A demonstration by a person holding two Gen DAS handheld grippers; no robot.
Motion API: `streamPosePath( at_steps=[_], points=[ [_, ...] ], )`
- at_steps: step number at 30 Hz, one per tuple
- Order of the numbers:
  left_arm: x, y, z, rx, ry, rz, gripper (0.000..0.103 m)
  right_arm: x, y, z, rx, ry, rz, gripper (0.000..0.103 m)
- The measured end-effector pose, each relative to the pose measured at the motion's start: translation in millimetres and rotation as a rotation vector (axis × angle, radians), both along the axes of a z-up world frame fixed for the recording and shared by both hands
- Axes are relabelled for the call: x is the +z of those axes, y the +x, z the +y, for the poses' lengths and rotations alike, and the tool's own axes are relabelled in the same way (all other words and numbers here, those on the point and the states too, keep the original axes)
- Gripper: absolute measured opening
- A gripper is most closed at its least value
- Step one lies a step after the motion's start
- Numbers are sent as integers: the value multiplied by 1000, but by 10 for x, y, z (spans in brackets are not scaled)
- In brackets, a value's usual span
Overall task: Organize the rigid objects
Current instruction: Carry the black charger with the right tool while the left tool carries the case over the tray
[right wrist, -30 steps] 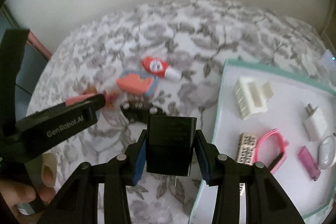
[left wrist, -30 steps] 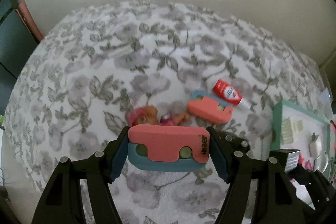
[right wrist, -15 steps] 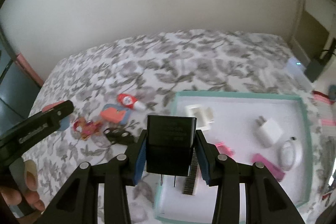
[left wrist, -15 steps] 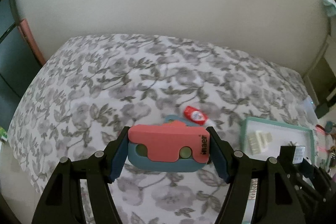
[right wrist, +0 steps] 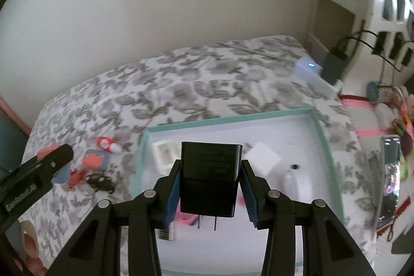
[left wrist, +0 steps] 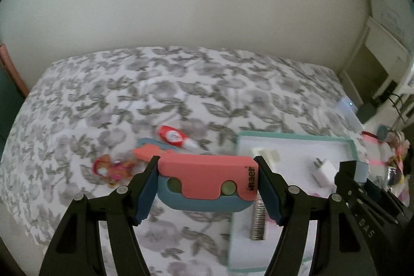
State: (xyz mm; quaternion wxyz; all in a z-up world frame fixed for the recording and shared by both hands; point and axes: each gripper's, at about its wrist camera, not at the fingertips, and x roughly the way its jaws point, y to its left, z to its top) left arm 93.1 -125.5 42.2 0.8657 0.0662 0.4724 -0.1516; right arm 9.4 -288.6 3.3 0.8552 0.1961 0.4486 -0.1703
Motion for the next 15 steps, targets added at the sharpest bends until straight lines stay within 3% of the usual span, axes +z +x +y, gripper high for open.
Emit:
streamPosePath(
  at_steps=[7,15],
  points=[
    [-159,-154,-467,-91,31,32,72,-98,-174,-327,-61,8,44,45],
    [-397,-230,-735,-134,73,89,72,-381,-213,-427,-41,72,121,45]
  ],
)
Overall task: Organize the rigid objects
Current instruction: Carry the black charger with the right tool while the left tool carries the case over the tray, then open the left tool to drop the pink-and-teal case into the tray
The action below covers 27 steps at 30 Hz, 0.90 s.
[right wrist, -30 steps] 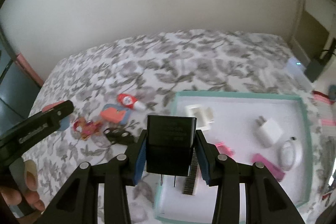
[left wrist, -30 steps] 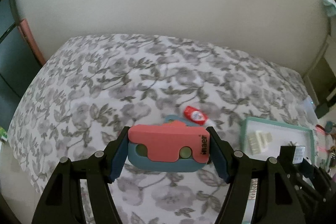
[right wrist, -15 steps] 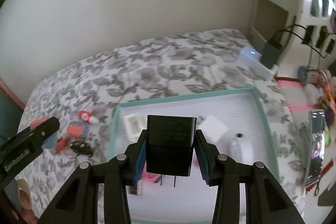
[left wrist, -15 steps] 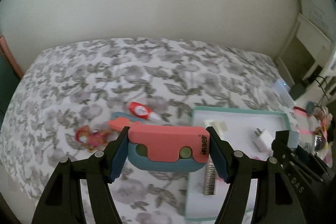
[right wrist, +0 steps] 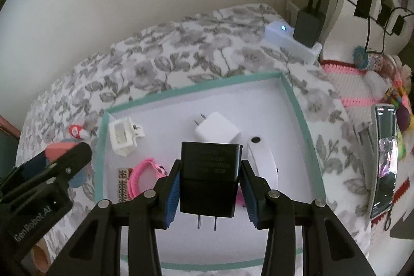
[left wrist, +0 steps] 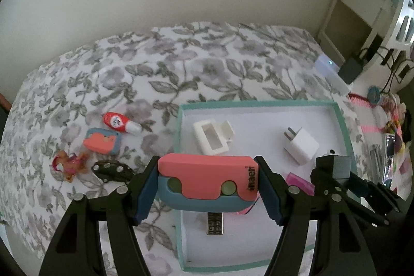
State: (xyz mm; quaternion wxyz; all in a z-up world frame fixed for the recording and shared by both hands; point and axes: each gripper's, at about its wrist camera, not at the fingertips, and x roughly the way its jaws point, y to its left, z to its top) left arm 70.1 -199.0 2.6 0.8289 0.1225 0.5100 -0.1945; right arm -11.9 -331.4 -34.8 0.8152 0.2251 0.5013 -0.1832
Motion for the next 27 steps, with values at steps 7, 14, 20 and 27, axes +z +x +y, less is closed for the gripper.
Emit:
streamPosePath(
  at_steps=[7,14,20,27],
  points=[
    [-171,20,-47,-1,17,42,72,-110,-14,-4,15,22,30,46],
    [-301,54,-40,8,35,78,72,-212,12,25,29,32,61,46],
    [-340,65,-23,9,39,91,72,-286,27,35,35,39,85,46],
    [-333,80,-4,17,40,90,73,-335,47,63,39,44,103,46]
  ],
)
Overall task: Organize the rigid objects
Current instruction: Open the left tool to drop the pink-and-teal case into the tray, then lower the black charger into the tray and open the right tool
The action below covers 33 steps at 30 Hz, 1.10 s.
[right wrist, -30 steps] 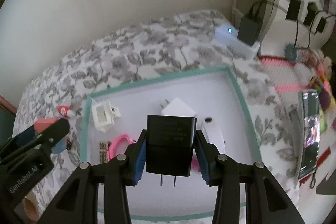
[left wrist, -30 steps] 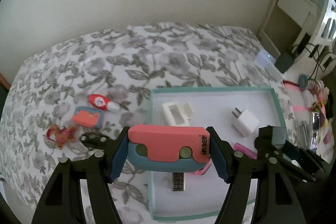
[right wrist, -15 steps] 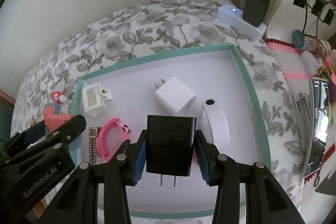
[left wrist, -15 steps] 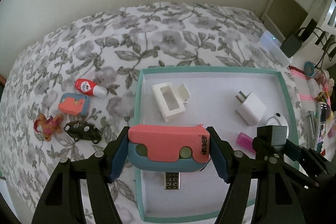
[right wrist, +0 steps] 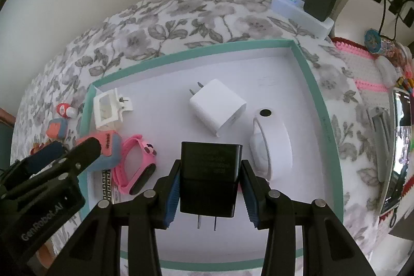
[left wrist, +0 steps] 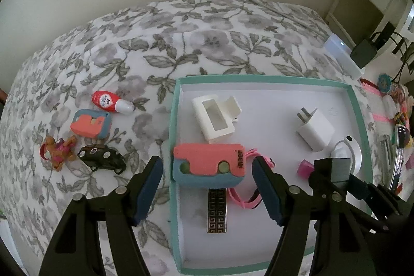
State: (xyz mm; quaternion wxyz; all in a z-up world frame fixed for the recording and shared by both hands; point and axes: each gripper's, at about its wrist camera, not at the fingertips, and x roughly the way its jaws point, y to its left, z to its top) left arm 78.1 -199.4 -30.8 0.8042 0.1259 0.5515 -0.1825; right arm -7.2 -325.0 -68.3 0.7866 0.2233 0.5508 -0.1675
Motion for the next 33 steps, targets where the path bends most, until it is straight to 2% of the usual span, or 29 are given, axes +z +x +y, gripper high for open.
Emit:
streamPosePath(
  at_steps=[10,14,20,21,22,24,26,30,31,33],
  points=[
    [-8,69,116,35,1,4,75,-55,52,63,11,-25,32,47],
    [-12,94,171,53,-3,6,75,-40,62,88,11,-59,36,63],
    [-22,145,270,90,-2,8,77,-14,85,112,12,-74,28,64],
    [-25,154,292,97,-1,7,80,-14,91,118,14,-77,28,64],
    [-27,169,321,110,0,5,88,-11,98,126,16,-81,27,67],
    [-29,190,374,136,5,-2,92,4,108,144,19,-95,18,76],
    [-32,224,450,172,8,-8,92,31,123,166,22,-116,9,87],
    [-39,288,607,234,-2,-10,93,68,139,198,28,-130,-13,97],
    [-40,303,645,249,-2,-12,93,70,145,208,30,-135,-15,102],
    [-44,324,700,271,0,-14,93,74,155,231,39,-145,-18,103]
  ],
)
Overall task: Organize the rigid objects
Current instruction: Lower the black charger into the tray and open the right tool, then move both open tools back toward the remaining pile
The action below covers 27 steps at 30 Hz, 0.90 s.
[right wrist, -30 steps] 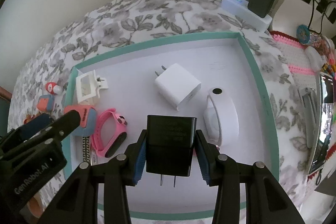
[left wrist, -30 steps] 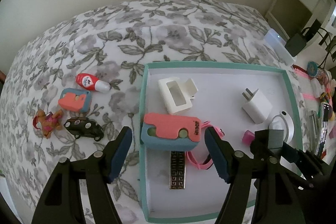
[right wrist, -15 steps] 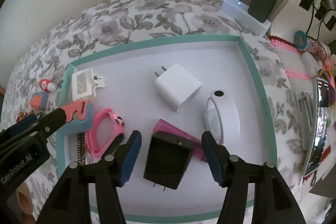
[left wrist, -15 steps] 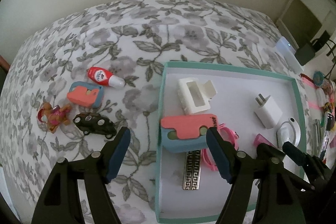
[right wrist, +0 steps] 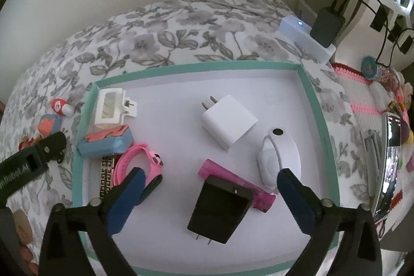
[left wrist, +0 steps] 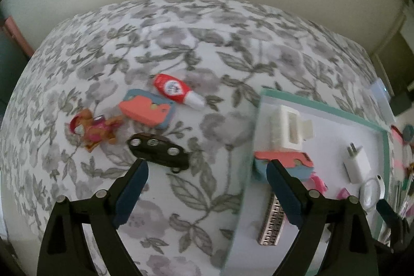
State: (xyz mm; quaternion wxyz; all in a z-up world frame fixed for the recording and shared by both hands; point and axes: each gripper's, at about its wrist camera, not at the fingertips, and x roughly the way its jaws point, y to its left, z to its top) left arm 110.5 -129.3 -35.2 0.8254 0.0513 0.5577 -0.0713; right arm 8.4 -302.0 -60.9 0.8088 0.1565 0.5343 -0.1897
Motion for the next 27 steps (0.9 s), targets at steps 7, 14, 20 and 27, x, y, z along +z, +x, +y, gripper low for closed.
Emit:
streamPosePath(
  at_steps=[7,14,20,27],
  points=[
    [-26,99,254,90,-2,1,93,-22,24,62,18,-19,1,103],
    [-47,168,427,127,-7,10,93,-35,67,134,30,-15,5,103],
    [24,203,541,136,1,-13,93,137,110,265,54,26,-71,103],
    [46,296,824,190,15,-20,93,172,229,544,109,45,-103,103]
  ],
)
